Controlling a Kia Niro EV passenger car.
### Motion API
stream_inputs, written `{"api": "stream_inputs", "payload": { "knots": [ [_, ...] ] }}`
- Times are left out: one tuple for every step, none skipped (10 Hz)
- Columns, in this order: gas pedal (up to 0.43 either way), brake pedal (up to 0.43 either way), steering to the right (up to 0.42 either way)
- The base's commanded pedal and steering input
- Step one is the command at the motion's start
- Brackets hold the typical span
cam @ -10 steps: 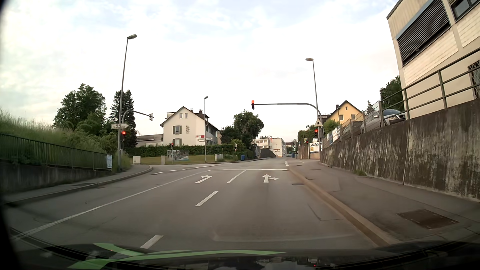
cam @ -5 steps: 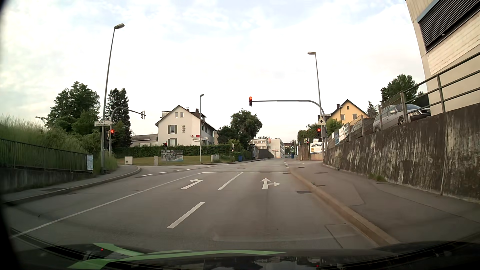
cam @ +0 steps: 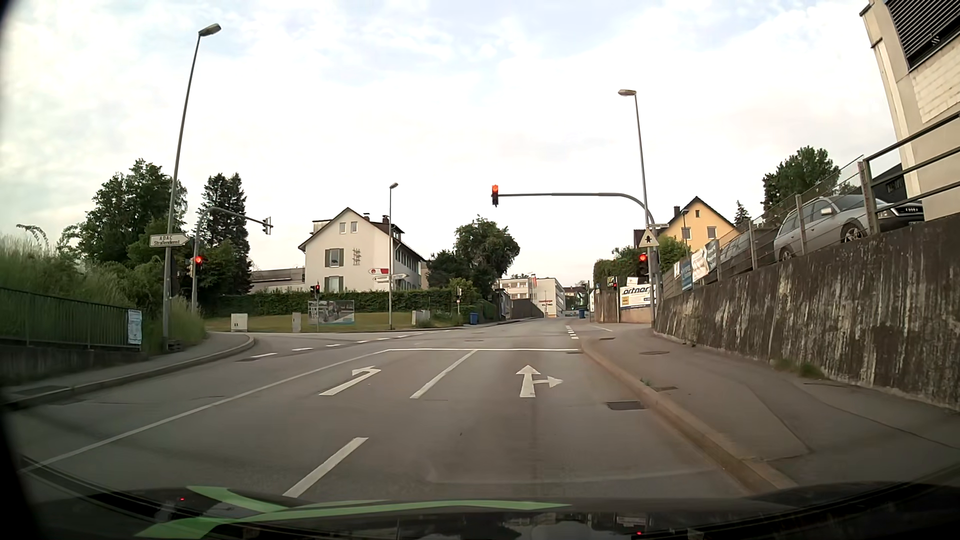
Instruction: Follow the waypoints while adhering to traffic rules and regulations
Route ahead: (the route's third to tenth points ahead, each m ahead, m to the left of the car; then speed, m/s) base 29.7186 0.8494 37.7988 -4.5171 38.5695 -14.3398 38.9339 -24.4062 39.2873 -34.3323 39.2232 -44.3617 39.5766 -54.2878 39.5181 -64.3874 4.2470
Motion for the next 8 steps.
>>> {"api": "stream_inputs", "payload": {
  "knots": [
    [0.079,0.0,0.012],
    [0.079,0.0,0.01],
    [0.079,0.0,0.009],
    [0.079,0.0,0.009],
    [0.079,0.0,0.009],
    [0.079,0.0,0.008],
    [0.079,0.0,0.008],
    [0.079,0.0,0.007]
  ]
}}
